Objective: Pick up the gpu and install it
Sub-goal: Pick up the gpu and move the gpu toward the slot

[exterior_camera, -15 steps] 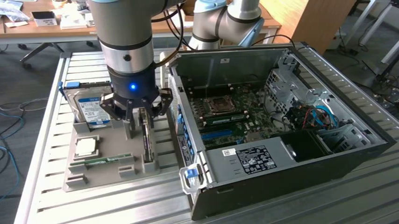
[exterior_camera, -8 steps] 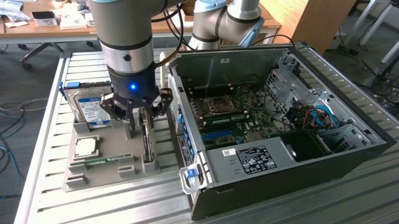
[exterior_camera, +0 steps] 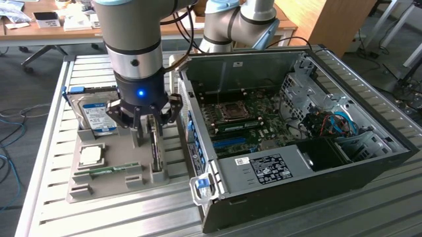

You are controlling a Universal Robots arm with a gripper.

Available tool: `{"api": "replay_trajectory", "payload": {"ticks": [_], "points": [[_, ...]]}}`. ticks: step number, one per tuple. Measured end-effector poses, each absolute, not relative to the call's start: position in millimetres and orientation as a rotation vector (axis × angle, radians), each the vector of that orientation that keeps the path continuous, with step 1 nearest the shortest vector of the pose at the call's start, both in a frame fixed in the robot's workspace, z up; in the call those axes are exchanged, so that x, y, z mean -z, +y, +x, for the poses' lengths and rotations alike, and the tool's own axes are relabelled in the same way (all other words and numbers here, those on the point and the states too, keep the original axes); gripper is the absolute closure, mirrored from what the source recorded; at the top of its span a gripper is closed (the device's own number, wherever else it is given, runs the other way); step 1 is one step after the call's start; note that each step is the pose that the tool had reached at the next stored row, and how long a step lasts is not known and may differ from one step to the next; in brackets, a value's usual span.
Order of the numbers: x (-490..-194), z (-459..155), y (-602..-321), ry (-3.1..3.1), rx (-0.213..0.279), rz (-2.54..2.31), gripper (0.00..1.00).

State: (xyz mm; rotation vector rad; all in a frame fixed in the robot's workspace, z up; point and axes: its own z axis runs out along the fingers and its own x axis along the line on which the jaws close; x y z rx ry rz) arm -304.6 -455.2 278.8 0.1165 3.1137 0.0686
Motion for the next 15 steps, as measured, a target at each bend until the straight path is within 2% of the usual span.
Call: {"api": "replay_trajectory", "payload": {"ticks": [15], "points": [[-266,-304,-455,3.114,-0.068,0.117,0.53]]}}
